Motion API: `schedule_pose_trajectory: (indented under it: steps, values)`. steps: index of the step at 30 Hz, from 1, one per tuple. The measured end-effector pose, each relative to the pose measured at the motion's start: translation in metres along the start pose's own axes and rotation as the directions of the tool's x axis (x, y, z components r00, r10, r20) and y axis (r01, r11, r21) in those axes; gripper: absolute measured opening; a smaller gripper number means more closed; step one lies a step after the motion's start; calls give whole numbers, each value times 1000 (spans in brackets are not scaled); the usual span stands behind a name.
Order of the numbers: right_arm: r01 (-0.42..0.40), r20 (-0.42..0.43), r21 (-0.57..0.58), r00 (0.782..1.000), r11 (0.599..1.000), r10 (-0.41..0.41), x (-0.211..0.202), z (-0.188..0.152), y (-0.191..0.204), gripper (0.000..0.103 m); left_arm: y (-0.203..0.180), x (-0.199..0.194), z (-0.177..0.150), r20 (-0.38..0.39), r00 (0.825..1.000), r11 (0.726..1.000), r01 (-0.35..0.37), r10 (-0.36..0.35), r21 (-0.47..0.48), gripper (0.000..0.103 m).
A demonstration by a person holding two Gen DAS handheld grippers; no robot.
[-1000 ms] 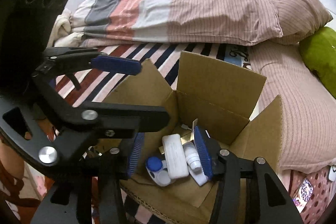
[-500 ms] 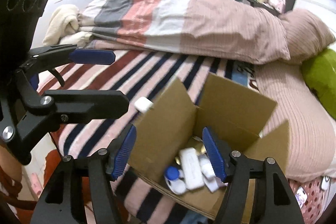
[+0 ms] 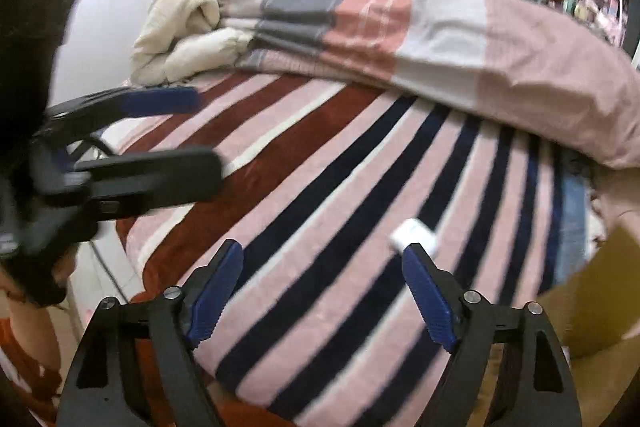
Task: Organize rigid objects
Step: 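Move the right gripper back and grasp the white earbud case, then carry the earbud case into the box and release it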
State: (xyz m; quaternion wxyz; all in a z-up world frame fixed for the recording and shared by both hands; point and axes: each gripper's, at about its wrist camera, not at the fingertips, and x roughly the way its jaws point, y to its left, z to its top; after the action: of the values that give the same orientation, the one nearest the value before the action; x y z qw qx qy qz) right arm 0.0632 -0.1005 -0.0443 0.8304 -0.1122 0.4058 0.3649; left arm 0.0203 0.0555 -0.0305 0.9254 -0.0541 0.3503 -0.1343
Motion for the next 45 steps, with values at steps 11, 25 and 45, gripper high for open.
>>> schedule_pose_trajectory:
  steps: [11,25,45]
  values:
    - [205,-138,197,974,959,-180,121,-19,-59,84,43,12,-35,-55,998,996,-38,34,-86,100]
    - [244,-43,118,970,963,-241,133,-20,-69,50,42,18,-38,-75,997,995,-32,25,-90,100]
    - [60,237,-97,971,993,-36,-37,-15,-2,50,-68,22,25,-60,948,949,314,-313,11,59]
